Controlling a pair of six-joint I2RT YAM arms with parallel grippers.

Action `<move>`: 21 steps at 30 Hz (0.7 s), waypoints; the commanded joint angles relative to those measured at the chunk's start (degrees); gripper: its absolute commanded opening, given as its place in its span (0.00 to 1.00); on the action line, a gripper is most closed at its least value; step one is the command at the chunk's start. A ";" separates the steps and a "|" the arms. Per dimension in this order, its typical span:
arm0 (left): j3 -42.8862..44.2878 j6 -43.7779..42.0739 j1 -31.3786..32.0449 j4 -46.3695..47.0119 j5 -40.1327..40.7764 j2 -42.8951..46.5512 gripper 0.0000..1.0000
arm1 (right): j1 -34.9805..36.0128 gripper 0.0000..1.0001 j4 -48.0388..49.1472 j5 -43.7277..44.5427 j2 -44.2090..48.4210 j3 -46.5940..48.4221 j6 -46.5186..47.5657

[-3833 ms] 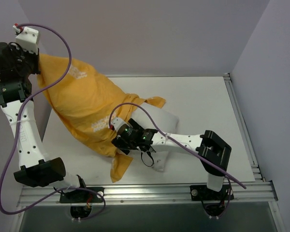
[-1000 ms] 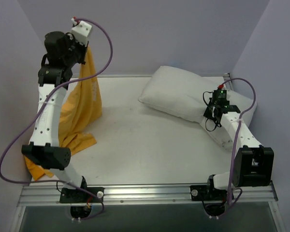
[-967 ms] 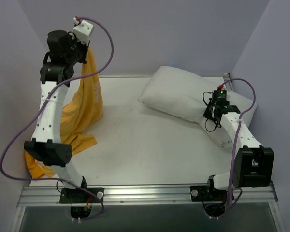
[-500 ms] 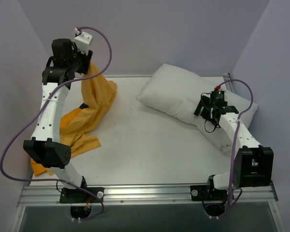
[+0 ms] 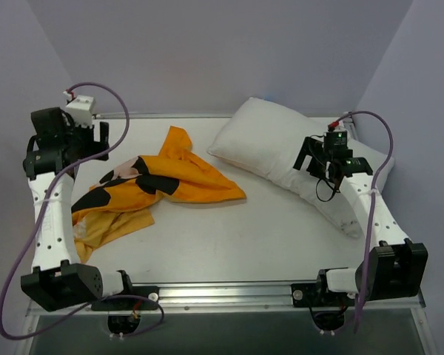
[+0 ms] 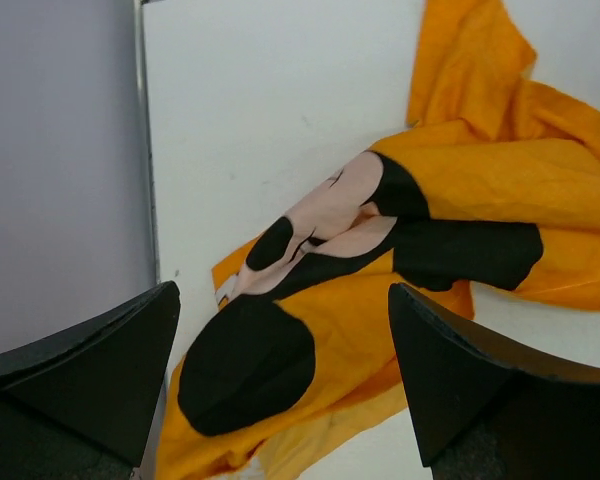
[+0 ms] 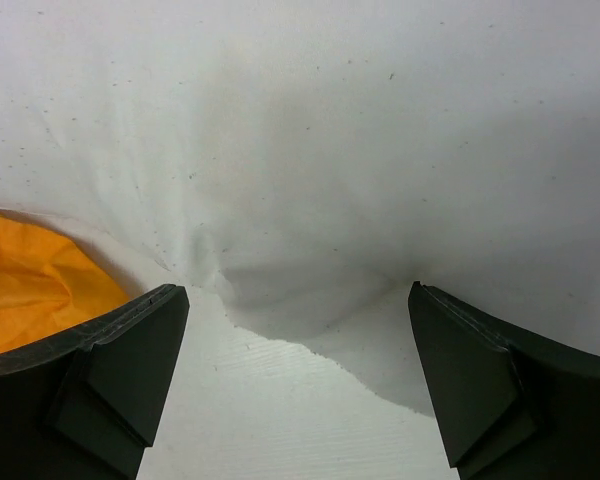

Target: Remove the pillowcase from the pillow

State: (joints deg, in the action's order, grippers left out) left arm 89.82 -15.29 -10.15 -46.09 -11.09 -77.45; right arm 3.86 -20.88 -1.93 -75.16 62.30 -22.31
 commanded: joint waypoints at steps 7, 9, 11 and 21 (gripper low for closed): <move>-18.69 -2.37 -11.10 1.35 8.98 12.14 0.94 | 0.54 1.00 -7.24 6.50 5.54 3.97 0.60; -21.17 -2.55 -11.99 1.09 10.56 14.42 0.94 | 0.54 1.00 -7.42 6.77 6.07 3.53 0.42; -24.51 -2.20 -12.79 1.17 11.87 16.09 0.94 | 0.62 1.00 -8.12 7.47 6.77 3.26 0.33; -31.46 0.70 -12.88 4.51 11.44 24.27 0.94 | 0.54 1.00 -10.67 8.61 9.67 2.47 3.06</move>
State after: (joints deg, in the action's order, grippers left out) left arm 58.78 -15.73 -22.72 -45.08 -0.16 -54.41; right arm 4.16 -29.21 4.86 -67.51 64.71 -20.73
